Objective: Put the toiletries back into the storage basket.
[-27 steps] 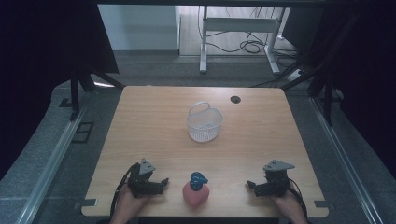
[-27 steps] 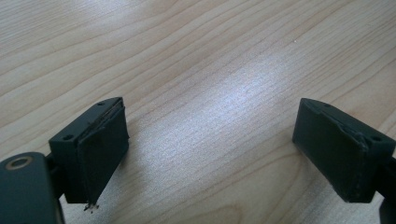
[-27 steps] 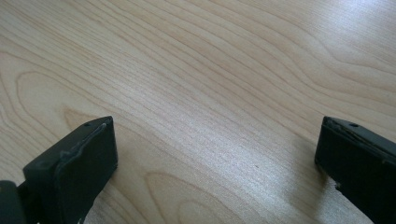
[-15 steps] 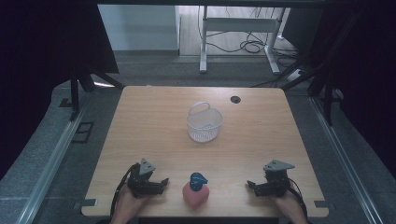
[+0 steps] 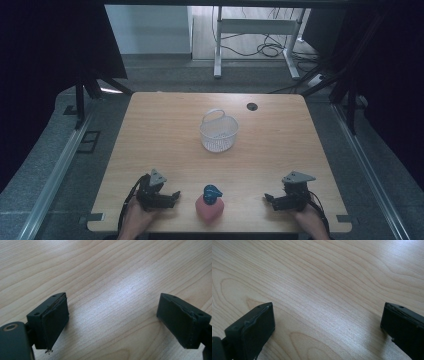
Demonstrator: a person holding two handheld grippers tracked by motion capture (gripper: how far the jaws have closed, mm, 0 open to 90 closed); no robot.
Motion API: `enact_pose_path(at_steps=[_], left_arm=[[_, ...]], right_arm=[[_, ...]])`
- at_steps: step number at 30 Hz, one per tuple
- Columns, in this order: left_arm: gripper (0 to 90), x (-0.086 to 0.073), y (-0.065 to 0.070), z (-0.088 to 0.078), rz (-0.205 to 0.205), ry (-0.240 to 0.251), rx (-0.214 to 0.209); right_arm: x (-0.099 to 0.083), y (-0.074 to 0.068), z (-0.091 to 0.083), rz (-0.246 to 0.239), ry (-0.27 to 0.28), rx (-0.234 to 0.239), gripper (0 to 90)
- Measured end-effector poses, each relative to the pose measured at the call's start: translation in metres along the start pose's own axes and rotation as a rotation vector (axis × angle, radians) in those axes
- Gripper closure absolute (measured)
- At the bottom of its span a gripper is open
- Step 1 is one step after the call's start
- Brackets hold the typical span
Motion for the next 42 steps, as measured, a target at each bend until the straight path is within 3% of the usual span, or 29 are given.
enact_pose_path(at_steps=[4,12,26,36,42], left_arm=[[10.4,0.001,0.000,-0.002,0.010,-0.008,0.016],[10.4,0.002,0.003,-0.011,0.034,0.009,-0.001],[10.4,0.002,0.017,-0.034,0.090,0.032,-0.125],[11.9,0.002,0.027,-0.050,0.127,0.054,-0.173],[12.1,0.003,0.036,-0.061,0.169,0.064,-0.203]], right_arm=[[0.000,0.000,0.000,0.000,0.000,0.000,0.0],[0.000,0.000,0.000,0.000,0.000,0.000,0.0],[0.000,0.000,0.000,0.000,0.000,-0.001,0.0],[0.000,0.000,0.000,0.001,0.000,-0.002,0.0],[0.000,0.000,0.000,0.001,0.000,-0.002,0.0]])
Point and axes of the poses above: each handheld gripper's, and its own axes: z roughly forward along the jaws, x roughly out of its top, y roughly to its right, the point moved 6 cm from there along z, roughly forward along the jaws, and after that the axes turned 14 degrees about -y, right-handed, at the moved point
